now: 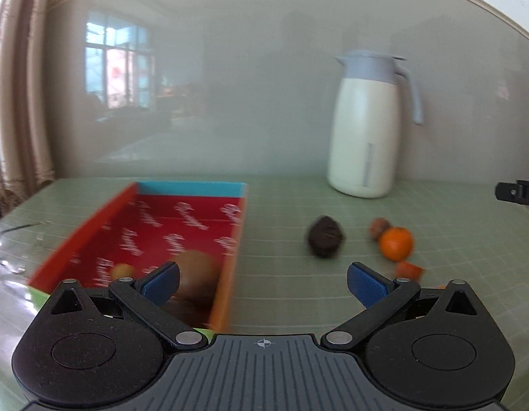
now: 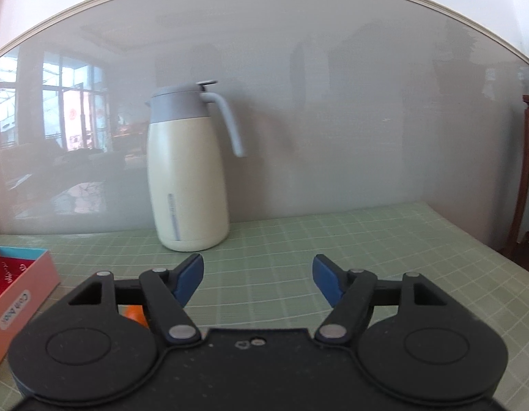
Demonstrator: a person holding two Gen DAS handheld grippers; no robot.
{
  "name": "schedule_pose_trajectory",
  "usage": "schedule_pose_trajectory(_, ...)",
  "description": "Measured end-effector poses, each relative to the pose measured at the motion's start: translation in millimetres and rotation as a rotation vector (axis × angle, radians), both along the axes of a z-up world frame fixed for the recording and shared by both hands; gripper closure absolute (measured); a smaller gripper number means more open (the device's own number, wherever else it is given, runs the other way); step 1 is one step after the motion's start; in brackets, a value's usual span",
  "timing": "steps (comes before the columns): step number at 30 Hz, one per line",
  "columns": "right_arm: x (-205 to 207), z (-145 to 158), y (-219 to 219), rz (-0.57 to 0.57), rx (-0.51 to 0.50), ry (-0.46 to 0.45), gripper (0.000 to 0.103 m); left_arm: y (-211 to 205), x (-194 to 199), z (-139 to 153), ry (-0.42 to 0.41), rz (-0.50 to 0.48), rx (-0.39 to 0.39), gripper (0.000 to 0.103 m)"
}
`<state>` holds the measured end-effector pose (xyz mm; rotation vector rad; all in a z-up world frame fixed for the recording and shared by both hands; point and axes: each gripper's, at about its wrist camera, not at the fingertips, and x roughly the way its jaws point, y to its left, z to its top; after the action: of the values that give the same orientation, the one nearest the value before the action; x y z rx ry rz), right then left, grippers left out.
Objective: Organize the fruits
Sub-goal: 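Move the left gripper toward the tangerine beside the carrot slices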
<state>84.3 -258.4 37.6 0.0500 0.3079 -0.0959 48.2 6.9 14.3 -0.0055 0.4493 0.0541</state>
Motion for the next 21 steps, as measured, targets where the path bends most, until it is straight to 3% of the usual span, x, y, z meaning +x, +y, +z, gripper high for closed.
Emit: schedule_pose_trajectory(21, -17.2, -4.6, -67.0, -0.120, -0.002, 0.003, 0.033, -84.3, 12.6, -19.3, 0.079, -0.177, -0.001, 0.001)
